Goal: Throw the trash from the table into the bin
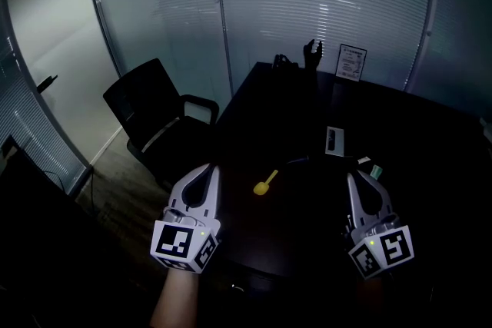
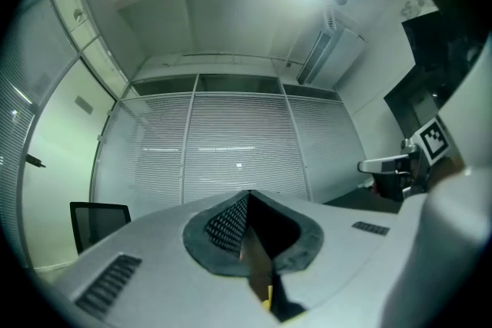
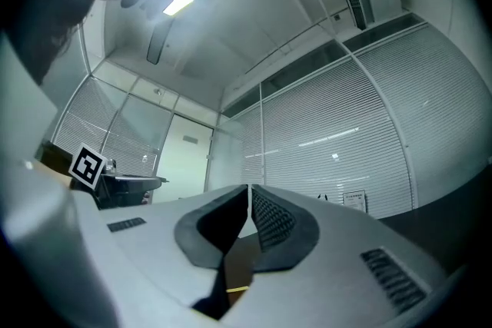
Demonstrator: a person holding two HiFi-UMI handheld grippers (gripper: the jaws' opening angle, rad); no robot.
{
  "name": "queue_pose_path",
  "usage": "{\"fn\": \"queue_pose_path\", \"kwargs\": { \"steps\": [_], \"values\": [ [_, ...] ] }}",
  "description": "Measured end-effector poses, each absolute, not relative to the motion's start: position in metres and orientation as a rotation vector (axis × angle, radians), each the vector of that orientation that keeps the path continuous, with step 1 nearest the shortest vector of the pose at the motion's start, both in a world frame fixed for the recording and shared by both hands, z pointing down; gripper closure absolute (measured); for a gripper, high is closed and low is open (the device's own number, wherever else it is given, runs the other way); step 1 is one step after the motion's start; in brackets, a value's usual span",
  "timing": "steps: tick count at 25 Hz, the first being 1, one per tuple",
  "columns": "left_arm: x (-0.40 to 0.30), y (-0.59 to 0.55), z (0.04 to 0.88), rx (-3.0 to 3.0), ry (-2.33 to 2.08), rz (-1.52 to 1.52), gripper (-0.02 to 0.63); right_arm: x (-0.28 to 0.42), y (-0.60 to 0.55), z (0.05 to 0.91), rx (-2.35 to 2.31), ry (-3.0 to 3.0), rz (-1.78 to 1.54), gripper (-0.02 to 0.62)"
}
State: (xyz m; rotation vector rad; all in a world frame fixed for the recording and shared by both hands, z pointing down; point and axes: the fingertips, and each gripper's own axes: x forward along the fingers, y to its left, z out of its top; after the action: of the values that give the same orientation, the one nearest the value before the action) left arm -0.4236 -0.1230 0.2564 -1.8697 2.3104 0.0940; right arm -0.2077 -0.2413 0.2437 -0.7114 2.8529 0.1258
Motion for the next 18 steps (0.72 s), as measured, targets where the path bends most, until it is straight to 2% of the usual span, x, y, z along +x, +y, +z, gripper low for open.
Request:
{"fn": "queue_pose_path", "kwargs": {
  "steps": [16, 18],
  "values": [
    [-0.505, -0.172, 0.262, -1.935, 2.25, 0.088, 0.606, -0.283, -0.277, 0.257, -0.789, 2.891, 0.12, 0.591],
    [-0.51, -0.177, 0.265, -1.958, 2.238, 0.087, 0.606, -0.293, -0.277, 0.26, -0.769, 2.91, 0.119, 0.573]
  ]
}}
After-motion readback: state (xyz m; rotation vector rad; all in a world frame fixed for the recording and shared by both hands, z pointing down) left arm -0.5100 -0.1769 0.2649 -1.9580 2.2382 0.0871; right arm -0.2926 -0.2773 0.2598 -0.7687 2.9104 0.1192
